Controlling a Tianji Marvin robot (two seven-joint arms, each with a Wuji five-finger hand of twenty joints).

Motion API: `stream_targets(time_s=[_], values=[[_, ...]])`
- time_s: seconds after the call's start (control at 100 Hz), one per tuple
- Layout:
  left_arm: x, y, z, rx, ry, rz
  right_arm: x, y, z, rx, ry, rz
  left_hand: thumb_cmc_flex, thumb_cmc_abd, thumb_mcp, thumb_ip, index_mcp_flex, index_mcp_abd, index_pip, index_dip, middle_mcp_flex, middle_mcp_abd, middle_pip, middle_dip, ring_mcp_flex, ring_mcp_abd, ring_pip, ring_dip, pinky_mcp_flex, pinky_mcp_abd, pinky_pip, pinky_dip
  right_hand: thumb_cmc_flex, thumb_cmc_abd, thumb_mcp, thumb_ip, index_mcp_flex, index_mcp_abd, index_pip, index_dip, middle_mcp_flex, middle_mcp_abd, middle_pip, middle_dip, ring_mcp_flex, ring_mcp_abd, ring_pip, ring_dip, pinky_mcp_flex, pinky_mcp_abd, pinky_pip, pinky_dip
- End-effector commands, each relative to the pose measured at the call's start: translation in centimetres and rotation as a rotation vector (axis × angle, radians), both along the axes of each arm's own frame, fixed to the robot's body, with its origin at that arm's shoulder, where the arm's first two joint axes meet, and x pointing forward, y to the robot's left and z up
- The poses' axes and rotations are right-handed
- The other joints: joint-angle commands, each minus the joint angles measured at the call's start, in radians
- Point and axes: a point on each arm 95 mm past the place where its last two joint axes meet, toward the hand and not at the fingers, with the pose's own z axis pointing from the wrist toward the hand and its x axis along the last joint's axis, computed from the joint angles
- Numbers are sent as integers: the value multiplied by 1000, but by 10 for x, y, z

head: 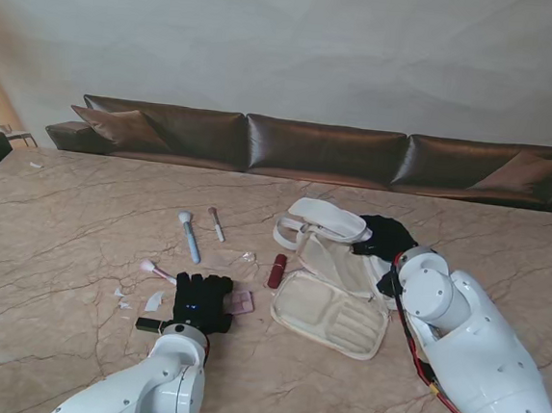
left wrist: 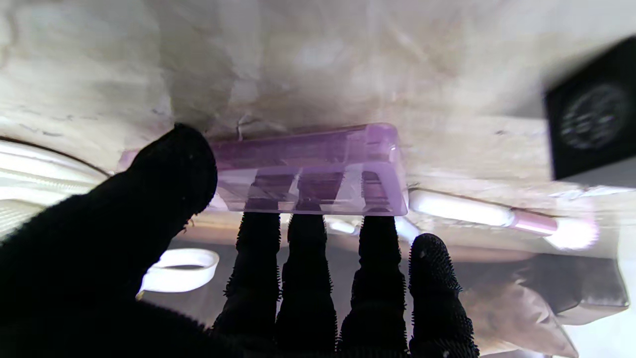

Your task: Pack the cosmetics bag

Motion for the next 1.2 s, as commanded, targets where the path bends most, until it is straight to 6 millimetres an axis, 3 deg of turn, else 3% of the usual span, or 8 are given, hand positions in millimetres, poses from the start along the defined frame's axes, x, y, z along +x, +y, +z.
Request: stream_targets(time_s=[0.0, 0.15, 0.27, 0.57, 0.83, 0.94, 1.04, 1.19], values=[[-13, 4, -22, 18, 56, -3, -1, 5, 1, 7, -3, 14, 138, -78, 14, -17, 175, -236, 529, 153, 85, -27, -4, -31, 75, -26, 18, -22, 11, 17, 36, -19, 58, 31, 119, 6, 59, -127, 104, -1, 38, -16, 8, -2, 83, 6, 57, 5, 25, -8, 56, 16], [-13, 6, -23, 13, 49, -16, -1, 5, 1, 8, -1, 14, 101, -91, 83, -21, 281, -304, 607, 258, 312, -69, 21, -82, 297, -69, 74, -27, 96, 39, 93, -32, 57, 34, 118, 6, 56, -124, 100, -4, 36, -15, 5, -3, 85, 7, 54, 2, 27, -10, 56, 16], [-13, 6, -24, -6, 23, -12, 0, 6, 0, 10, 1, 15, 170, -159, 27, -49, 340, -338, 647, 299, 614, -154, -101, 161, 479, -107, 171, 11, 179, 48, 148, -29, 55, 35, 115, 6, 53, -122, 97, -6, 36, -14, 4, -5, 85, 7, 54, 2, 28, -10, 57, 16], [-15, 7, -19, -52, -15, 6, -1, 8, -1, 8, 12, 16, 163, -172, 43, -61, 185, -287, 528, 172, 636, -158, -95, 194, 566, -109, 183, 38, 229, 68, 176, -27, 53, 38, 112, 6, 49, -118, 92, -13, 36, -12, 4, -6, 88, 6, 55, 1, 37, -12, 64, 17], [-19, 6, -14, -105, -27, 11, 0, 9, -1, 5, 22, 20, 144, -182, 42, -71, 73, -26, 287, -33, 566, -137, 80, 104, 622, -136, 174, 55, 266, 52, 192, -27, 51, 40, 108, 7, 53, -117, 98, -11, 38, -14, 5, -6, 89, 6, 52, -3, 43, -15, 69, 16], [-19, 7, -12, -108, -26, -2, 0, 9, -1, 3, 27, 23, 144, -204, 42, -76, 94, 76, 43, -199, 583, -191, 90, 89, 641, -143, 158, 39, 276, 46, 196, -29, 48, 39, 109, 7, 53, -117, 97, -10, 38, -14, 5, -6, 89, 7, 51, -4, 43, -15, 70, 16], [-19, 8, -11, -114, -24, -17, 0, 10, -2, 3, 28, 24, 148, -203, 32, -76, 168, 25, 56, -220, 617, -182, 56, 61, 648, -139, 151, 32, 276, 43, 196, -30, 43, 39, 107, 6, 51, -116, 96, -11, 36, -14, 4, -7, 87, 7, 50, -5, 40, -15, 69, 15], [-20, 10, -11, -137, -38, -18, 0, 10, -2, 0, 31, 27, 149, -174, 20, -65, 266, -199, 243, -280, 690, -163, -56, 51, 655, -123, 150, 8, 274, 39, 202, -32, 41, 41, 106, 7, 49, -116, 95, -10, 33, -14, 4, -6, 84, 8, 49, -6, 35, -12, 68, 13]])
